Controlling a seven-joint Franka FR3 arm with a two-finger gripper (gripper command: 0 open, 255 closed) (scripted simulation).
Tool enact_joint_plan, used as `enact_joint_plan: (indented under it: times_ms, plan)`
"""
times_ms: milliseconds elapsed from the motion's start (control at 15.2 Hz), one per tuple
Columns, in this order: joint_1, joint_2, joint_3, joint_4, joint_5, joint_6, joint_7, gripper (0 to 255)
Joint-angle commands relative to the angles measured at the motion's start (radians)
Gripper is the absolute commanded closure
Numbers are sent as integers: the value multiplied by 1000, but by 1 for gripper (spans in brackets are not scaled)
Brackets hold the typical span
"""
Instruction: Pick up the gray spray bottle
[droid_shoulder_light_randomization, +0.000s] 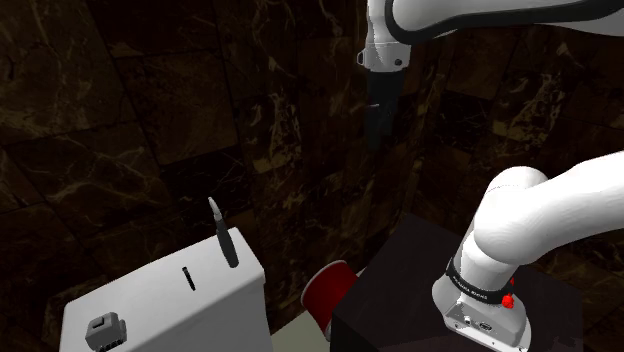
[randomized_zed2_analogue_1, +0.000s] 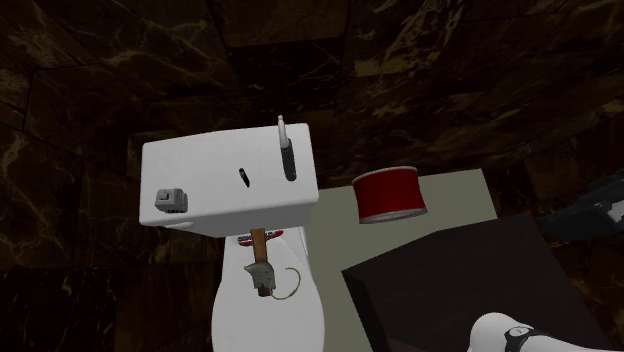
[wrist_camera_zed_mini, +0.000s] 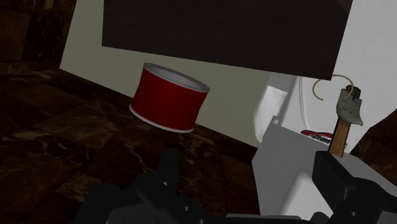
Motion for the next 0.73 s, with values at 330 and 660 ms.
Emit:
enact_joint_plan:
  times_ms: [330, 660]
  plan:
    - [17, 115, 92, 9, 59, 125, 121, 0]
    - [25, 260, 180, 54, 91, 246, 241, 0]
